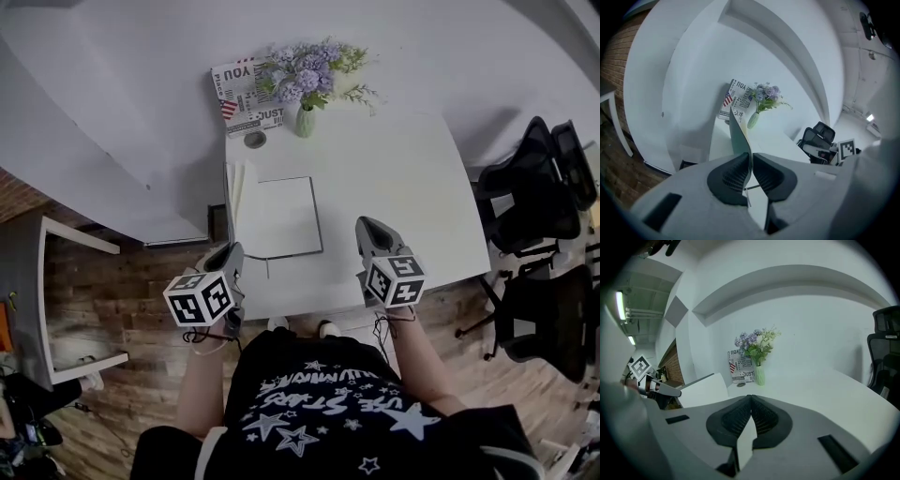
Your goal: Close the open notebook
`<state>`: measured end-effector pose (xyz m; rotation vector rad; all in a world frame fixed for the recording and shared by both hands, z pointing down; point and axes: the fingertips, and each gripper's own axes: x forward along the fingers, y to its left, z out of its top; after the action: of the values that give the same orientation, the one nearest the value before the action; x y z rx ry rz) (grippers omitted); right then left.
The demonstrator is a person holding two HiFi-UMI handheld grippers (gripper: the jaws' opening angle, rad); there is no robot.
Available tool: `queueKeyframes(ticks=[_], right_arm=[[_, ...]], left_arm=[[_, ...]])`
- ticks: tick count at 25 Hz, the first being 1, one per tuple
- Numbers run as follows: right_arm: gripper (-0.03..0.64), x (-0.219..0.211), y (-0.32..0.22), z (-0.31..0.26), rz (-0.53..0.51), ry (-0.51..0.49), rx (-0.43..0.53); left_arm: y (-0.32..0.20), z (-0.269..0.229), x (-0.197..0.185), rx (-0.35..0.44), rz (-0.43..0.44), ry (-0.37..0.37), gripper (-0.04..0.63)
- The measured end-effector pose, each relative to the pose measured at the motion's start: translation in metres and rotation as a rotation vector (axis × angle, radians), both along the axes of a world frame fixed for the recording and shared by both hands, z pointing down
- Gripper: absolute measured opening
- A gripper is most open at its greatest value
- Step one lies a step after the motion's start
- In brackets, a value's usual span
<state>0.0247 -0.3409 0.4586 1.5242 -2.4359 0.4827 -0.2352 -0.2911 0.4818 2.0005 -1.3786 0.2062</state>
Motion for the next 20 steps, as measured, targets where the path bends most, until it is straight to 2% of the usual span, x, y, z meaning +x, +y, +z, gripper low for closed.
queueKeyframes(ticks=[17, 20], right_arm=[[0.002, 0.056, 0.019, -0.004, 0.085, -0.006, 0.012], [0.003, 0.067, 0.025, -0.001, 0.096, -0.005, 0.003]], left_arm=[[-0.012, -0.004, 0.092, 0.036, 0.165, -0.143, 0.044], [-0.012, 0.000, 0.105, 0.036, 0.185, -0.187, 0.044]])
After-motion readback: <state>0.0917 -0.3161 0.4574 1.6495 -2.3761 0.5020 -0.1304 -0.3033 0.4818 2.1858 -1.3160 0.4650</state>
